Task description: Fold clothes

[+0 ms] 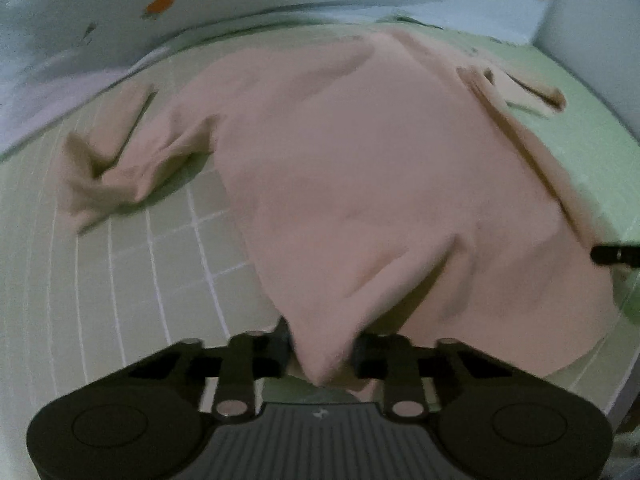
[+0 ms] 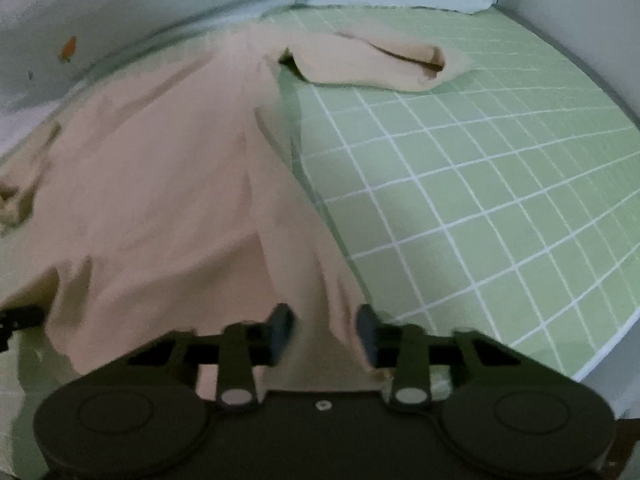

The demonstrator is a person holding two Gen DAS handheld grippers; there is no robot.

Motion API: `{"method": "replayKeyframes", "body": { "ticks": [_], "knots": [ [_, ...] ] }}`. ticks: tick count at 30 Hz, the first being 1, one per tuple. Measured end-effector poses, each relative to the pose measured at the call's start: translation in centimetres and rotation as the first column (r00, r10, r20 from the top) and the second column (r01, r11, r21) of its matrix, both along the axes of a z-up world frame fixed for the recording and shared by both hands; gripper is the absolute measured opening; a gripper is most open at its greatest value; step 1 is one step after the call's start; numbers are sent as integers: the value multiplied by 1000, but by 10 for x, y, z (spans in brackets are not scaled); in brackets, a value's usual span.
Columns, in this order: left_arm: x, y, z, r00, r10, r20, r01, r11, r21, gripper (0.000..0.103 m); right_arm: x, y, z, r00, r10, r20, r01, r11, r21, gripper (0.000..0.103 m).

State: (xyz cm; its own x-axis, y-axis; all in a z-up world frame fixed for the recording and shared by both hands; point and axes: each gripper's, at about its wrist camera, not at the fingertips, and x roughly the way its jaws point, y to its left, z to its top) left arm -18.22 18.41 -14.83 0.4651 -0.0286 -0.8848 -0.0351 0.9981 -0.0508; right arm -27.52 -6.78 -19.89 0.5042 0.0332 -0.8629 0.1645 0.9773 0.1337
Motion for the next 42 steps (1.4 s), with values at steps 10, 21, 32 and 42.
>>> {"method": "replayKeyframes", "body": {
  "ticks": [10, 21, 32, 42],
  "knots": [
    [-49, 13, 55, 934, 356, -4, -343, 897, -280, 9, -24, -33, 36, 991, -1, 133, -19, 988, 150, 5],
    [-102, 1, 31, 804, 543, -242, -595, 744, -304, 24, -23, -61, 21, 999, 53, -8, -52, 994, 98, 7],
    [-103, -44, 47, 847, 509, -153, -532, 814, -234, 69, -25, -67, 20, 997, 76, -6, -75, 996, 44, 52],
    [-39, -90, 62, 910, 402, -102, -413, 901, -133, 78, 1, -96, 34, 993, 46, 113, -44, 999, -23, 102]
  ]
}}
